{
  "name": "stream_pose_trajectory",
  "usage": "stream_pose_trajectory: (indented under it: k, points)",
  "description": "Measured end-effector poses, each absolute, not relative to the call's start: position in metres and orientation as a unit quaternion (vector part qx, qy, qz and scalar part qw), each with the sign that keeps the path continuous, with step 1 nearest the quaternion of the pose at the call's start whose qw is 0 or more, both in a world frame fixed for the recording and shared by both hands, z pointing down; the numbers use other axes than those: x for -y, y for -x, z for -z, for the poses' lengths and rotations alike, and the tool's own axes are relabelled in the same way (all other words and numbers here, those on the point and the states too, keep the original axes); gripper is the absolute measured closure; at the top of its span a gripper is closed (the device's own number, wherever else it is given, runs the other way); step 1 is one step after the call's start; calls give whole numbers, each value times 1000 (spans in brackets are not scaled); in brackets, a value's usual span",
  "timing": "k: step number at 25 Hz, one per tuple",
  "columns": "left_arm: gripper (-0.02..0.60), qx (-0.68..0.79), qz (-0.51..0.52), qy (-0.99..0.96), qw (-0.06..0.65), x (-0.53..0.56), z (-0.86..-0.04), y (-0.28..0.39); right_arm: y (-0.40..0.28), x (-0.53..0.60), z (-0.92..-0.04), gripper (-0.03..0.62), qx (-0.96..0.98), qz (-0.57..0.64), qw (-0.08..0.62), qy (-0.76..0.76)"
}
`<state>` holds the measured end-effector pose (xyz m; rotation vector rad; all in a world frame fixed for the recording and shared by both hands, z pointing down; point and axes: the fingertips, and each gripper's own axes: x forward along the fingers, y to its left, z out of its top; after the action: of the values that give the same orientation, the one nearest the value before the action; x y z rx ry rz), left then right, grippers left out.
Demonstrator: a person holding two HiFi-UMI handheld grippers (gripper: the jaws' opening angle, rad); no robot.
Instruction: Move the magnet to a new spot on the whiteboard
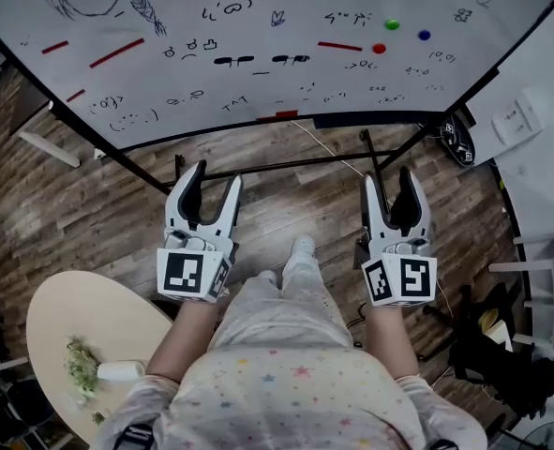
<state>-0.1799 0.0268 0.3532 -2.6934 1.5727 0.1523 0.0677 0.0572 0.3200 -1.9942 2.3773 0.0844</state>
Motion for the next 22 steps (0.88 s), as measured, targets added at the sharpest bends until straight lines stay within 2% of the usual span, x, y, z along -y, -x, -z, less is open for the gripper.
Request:
stream_pose_trajectory:
  k: [10, 16, 22]
  points:
    - [373, -526, -36, 850, 12, 36, -362, 169, -80, 22, -329, 344, -782, -19, 24, 623]
    - [373, -531, -39, 846, 22, 105, -348, 133, -115, 96, -316, 344, -787, -28, 30, 615]
    - [347, -553, -40, 831, 42, 158, -335, 106, -138, 165, -311, 344, -802, -36, 32, 595]
